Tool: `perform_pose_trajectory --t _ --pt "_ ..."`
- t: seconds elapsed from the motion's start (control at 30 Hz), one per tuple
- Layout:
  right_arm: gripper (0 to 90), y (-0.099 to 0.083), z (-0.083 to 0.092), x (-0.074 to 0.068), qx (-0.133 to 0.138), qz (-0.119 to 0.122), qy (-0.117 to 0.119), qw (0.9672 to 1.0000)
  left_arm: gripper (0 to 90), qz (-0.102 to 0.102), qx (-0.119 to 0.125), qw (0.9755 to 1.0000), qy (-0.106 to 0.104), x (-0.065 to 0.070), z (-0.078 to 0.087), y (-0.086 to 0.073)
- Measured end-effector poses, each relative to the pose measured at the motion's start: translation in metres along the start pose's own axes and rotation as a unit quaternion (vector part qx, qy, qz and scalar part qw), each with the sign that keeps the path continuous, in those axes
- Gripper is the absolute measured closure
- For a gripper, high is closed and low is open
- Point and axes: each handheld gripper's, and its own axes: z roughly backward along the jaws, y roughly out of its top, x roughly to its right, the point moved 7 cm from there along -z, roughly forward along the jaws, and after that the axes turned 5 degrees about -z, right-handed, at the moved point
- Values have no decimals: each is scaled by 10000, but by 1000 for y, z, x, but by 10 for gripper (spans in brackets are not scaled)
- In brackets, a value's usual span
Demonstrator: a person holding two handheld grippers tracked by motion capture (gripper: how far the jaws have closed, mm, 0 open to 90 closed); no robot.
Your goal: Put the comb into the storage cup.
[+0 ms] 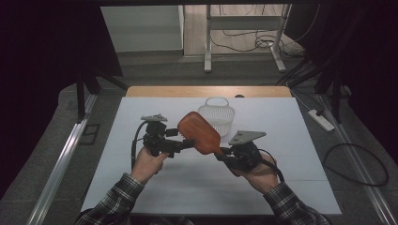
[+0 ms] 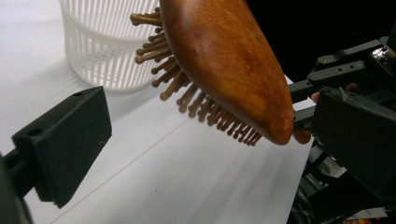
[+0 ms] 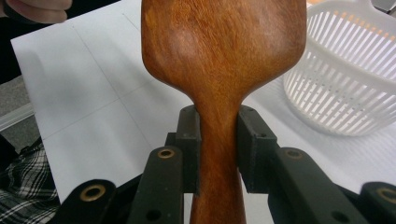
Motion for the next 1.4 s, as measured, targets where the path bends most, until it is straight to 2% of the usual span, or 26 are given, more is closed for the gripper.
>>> perform_pose_trajectory --t 0.37,0.7,0.87,0.97,1.03,1.13,1.23,1.4 --pt "722 0 -3 -4 -7 32 52 10000 0 152 -85 9996 -223 0 -16 4" --pt "722 0 -4 -6 13 77 77 9999 0 334 -71 9981 -510 1 -25 6" --pt "722 0 -4 -7 34 99 97 9999 58 426 -43 9969 -653 1 -25 6" --pt "722 0 -4 -7 38 98 106 9999 145 467 -15 9961 -751 2 -24 6" --pt "722 0 -5 -8 46 101 114 9999 213 501 -8 9947 -898 3 -24 6" --pt "722 0 -5 -9 55 118 167 9998 265 557 12 9940 -946 2 -23 6" --pt "722 0 -5 -8 67 120 183 9997 310 797 94 9904 -1125 0 -21 7" --pt "722 -2 -7 -9 22 104 246 9996 371 1008 121 9854 -1365 -1 -19 5"
